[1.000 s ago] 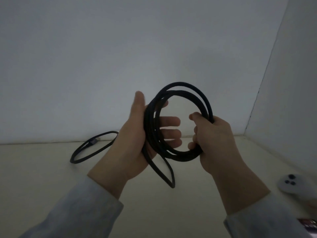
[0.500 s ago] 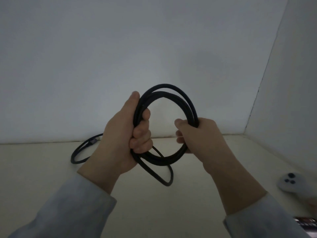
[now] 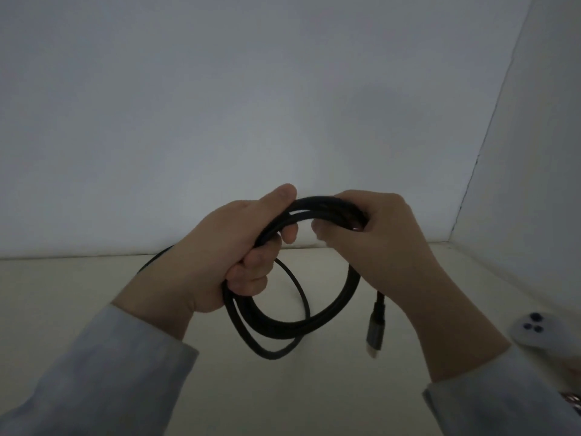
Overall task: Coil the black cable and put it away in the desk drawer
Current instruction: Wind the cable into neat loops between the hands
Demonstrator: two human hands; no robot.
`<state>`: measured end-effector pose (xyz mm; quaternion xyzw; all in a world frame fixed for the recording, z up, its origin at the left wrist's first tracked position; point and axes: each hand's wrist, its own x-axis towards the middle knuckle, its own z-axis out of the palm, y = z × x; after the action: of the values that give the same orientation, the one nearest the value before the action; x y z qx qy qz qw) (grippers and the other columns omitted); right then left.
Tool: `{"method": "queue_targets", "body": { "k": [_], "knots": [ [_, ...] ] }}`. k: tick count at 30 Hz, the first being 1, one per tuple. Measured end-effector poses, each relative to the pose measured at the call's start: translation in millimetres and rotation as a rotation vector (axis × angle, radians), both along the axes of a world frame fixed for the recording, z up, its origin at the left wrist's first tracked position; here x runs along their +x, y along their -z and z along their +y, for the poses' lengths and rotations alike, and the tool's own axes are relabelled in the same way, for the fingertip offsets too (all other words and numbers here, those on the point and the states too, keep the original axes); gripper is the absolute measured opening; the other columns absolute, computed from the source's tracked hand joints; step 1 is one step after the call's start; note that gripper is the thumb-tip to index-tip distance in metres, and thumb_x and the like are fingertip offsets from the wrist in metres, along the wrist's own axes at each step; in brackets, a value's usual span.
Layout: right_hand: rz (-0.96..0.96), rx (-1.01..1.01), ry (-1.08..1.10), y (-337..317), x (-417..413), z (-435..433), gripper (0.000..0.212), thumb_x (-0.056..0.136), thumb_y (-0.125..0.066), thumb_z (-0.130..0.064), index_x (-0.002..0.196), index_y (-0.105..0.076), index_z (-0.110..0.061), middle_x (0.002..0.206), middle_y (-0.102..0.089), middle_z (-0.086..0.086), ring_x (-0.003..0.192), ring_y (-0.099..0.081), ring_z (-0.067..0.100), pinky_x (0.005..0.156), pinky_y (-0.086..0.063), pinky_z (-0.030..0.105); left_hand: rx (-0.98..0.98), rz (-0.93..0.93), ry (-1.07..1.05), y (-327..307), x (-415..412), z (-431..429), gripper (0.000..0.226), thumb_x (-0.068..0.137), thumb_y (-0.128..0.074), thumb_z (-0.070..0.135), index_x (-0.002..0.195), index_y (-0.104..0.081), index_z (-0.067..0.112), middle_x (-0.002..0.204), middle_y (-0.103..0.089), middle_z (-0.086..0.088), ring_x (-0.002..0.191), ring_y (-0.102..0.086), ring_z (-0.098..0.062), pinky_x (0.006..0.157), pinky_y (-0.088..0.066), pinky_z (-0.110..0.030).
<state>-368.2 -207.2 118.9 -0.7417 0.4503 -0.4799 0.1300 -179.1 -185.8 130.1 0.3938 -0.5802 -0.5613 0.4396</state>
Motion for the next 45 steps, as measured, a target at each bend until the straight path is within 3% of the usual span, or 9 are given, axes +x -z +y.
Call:
{"method": "queue_targets", "body": {
  "k": [3, 8, 15, 19, 22, 28, 33, 36, 45],
  "knots": [
    [0.047, 0.009, -0.109, 0, 7, 5, 0.026, 0.083, -0.071, -0.011, 0.09, -0.077, -0.035, 0.073, -0.075, -0.011, 0.066, -0.069, 0.008, 0.064, -0.057, 0.027, -0.033, -0.083, 0.069, 3, -3, 1, 0.047, 0.081, -0.056, 0.057, 0.064, -0.06, 0.014, 0.038, -0.03, 0.001, 0.025, -0.02, -0.008, 0.036, -0.019, -0.013],
    [0.26, -0.204, -0.041, -3, 10, 9, 0.032, 0.077, -0.068, -0.019, 0.073, -0.067, -0.051, 0.07, -0.071, -0.015, 0.074, -0.062, 0.004, 0.068, -0.042, 0.01, -0.059, -0.184, 0.07, 4, -6, 2, 0.05, 0.08, -0.055, 0.06, 0.061, -0.058, 0.014, 0.039, -0.032, 0.0, 0.027, -0.02, -0.01, 0.039, -0.017, -0.018],
    [0.187, -0.045, -0.036, 4, 12, 3, 0.018, 0.088, -0.066, -0.011, 0.082, -0.078, -0.023, 0.053, -0.06, -0.008, 0.051, -0.055, 0.005, 0.05, -0.041, 0.015, -0.106, -0.247, -0.113, 4, -12, 1, 0.055, 0.088, -0.059, 0.055, 0.051, -0.058, 0.015, 0.042, -0.044, -0.001, 0.028, -0.034, -0.011, 0.034, -0.029, -0.017],
    [-0.024, 0.03, 0.059, 4, 9, -2, 0.017, 0.09, -0.067, -0.02, 0.078, -0.078, -0.026, 0.057, -0.067, -0.007, 0.046, -0.052, 0.005, 0.049, -0.042, 0.021, -0.237, -0.191, -0.175, 7, -13, -4, 0.036, 0.088, -0.067, 0.042, 0.067, -0.067, 0.013, 0.048, -0.052, 0.001, 0.037, -0.044, -0.013, 0.041, -0.039, -0.022],
    [-0.361, 0.151, 0.135, 3, 1, -8, 0.014, 0.092, -0.071, -0.026, 0.082, -0.076, -0.017, 0.049, -0.049, -0.001, 0.045, -0.042, 0.014, 0.051, -0.039, 0.033, -0.276, -0.13, -0.2, 11, -11, -8, 0.028, 0.089, -0.068, 0.035, 0.08, -0.066, 0.008, 0.053, -0.057, 0.002, 0.045, -0.053, -0.013, 0.048, -0.046, -0.022],
    [-0.842, 0.348, 0.178, -1, -8, -10, 0.009, 0.094, -0.07, -0.021, 0.094, -0.074, -0.013, 0.061, -0.034, 0.001, 0.043, -0.03, 0.011, 0.038, -0.032, 0.023, -0.251, -0.08, -0.089, 20, -6, -17, 0.056, 0.076, -0.061, 0.07, 0.09, -0.073, 0.016, 0.076, -0.073, -0.004, 0.078, -0.073, -0.022, 0.076, -0.058, -0.035],
    [-0.975, 0.328, 0.238, -1, -12, -15, 0.01, 0.094, -0.069, -0.019, 0.093, -0.073, -0.011, 0.063, -0.032, 0.0, 0.045, -0.028, 0.011, 0.037, -0.031, 0.021, -0.201, -0.512, 0.127, 24, 6, -16, 0.058, 0.066, -0.065, 0.064, 0.115, -0.067, 0.034, 0.103, -0.078, 0.008, 0.094, -0.075, -0.011, 0.082, -0.06, -0.032],
    [-1.018, 0.32, 0.259, 1, -13, -17, 0.01, 0.094, -0.069, -0.018, 0.092, -0.072, -0.009, 0.059, -0.031, -0.001, 0.044, -0.026, 0.01, 0.037, -0.029, 0.021, -0.111, -0.727, 0.279, 25, 13, -13, 0.051, 0.069, -0.082, 0.044, 0.117, -0.065, 0.042, 0.095, -0.079, 0.009, 0.091, -0.074, -0.013, 0.088, -0.058, -0.034],
    [-1.052, 0.357, 0.297, 5, -14, -20, 0.006, 0.095, -0.067, -0.015, 0.092, -0.07, -0.01, 0.052, -0.032, -0.003, 0.036, -0.027, 0.008, 0.038, -0.03, 0.023, -0.294, -0.321, 0.05, 25, 15, -22, 0.039, 0.078, -0.081, 0.004, 0.107, -0.077, 0.029, 0.076, -0.071, 0.008, 0.072, -0.065, -0.009, 0.071, -0.053, -0.021]
  ]
}}
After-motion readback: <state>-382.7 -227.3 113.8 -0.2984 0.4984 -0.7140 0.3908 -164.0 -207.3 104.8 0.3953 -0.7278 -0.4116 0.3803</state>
